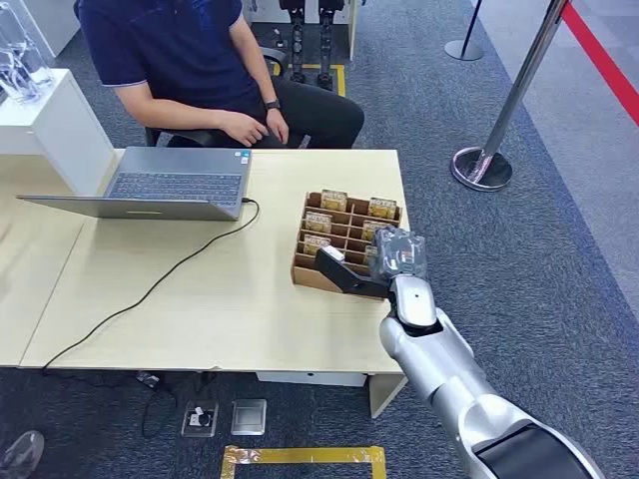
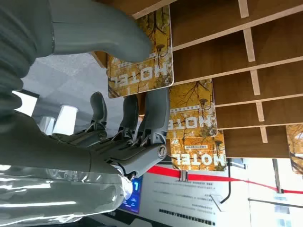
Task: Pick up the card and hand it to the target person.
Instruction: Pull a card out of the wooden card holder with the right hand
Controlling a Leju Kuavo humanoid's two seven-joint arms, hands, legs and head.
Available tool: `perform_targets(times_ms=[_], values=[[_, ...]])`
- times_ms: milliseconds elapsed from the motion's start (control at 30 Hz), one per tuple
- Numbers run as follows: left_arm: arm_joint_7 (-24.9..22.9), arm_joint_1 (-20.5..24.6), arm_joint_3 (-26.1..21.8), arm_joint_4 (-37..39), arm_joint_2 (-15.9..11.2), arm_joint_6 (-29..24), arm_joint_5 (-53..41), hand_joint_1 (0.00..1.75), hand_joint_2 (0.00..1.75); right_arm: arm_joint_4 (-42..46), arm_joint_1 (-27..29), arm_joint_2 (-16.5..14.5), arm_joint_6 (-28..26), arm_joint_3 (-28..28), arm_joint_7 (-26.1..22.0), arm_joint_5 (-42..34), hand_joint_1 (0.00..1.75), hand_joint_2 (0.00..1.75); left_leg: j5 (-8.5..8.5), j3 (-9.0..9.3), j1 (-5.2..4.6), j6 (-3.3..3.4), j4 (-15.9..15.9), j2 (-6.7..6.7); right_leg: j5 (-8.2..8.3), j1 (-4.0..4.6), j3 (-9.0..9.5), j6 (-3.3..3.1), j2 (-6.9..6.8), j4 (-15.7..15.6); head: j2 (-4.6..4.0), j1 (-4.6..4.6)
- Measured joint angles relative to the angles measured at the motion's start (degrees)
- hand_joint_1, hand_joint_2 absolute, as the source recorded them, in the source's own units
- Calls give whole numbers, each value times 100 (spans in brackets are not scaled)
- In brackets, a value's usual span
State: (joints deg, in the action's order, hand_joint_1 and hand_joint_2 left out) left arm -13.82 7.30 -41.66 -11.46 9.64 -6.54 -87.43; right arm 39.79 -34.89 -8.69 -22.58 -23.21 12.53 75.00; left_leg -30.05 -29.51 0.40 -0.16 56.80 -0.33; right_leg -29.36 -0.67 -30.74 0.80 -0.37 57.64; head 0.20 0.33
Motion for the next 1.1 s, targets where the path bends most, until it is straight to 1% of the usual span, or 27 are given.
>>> perform_targets(times_ms=[67,133,167,233,867,1100], values=[[-2,0,0,1,0,0,0,0,0,-4,0,2,-16,0,3,16,144,175,0,0,0,0,0,0,0,0,0,0,0,0,0,1],[-5,0,-1,1,0,0,0,0,0,-11,0,5,-36,0,14,41,165,175,0,0,0,0,0,0,0,0,0,0,0,0,0,1],[-6,-1,-2,1,1,0,0,0,0,-13,0,5,-39,0,24,51,170,175,0,0,0,0,0,0,0,0,0,0,0,0,0,1],[-6,-1,-2,1,1,-1,0,0,0,-14,-1,5,-39,0,39,63,175,175,0,0,0,0,0,0,0,0,1,0,0,0,0,0],[5,-4,-2,1,2,-15,2,0,0,-7,-1,1,-53,1,2,133,175,175,0,2,0,0,0,0,0,0,2,0,0,0,0,0],[14,-16,-2,1,2,-15,2,0,0,262,91,11,-178,4,-104,194,175,175,0,0,0,0,0,0,0,0,0,0,1,0,0,1]])
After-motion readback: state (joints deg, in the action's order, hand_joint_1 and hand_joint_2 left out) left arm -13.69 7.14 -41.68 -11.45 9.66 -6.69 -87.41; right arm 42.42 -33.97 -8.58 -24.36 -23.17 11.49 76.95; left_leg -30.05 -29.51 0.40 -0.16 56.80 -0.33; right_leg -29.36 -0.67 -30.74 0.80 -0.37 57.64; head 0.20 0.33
